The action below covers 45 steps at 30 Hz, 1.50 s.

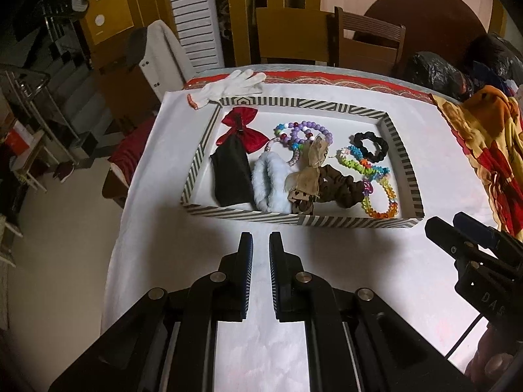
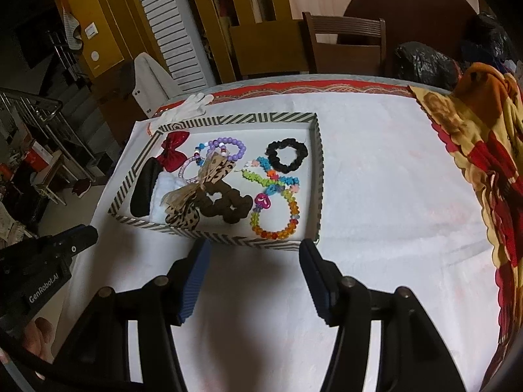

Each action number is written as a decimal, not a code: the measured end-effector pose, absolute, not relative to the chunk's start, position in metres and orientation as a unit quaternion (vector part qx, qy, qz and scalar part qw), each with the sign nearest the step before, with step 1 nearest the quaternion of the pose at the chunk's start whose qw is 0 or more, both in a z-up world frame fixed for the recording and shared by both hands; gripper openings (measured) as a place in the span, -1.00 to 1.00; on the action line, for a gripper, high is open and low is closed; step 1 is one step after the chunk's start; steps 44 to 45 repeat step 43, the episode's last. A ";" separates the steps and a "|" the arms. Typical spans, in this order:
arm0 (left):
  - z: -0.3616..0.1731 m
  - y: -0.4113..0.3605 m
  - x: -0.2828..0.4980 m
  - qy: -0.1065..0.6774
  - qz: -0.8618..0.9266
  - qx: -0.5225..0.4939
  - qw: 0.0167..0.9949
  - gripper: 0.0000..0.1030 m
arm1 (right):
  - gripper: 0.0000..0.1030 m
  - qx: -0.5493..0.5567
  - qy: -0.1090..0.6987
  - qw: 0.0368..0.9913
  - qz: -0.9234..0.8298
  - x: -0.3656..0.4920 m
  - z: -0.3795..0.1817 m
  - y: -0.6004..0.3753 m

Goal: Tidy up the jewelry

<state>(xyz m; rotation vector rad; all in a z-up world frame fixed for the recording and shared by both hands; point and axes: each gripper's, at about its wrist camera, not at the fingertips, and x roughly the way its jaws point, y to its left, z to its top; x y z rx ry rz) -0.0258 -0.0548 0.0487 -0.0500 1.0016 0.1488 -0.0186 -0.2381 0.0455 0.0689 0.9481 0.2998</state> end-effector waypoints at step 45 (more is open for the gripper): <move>0.054 -0.060 -0.029 0.473 0.062 -0.032 0.879 -0.93 | 0.22 0.020 0.452 0.878 0.157 -0.029 0.051 -0.237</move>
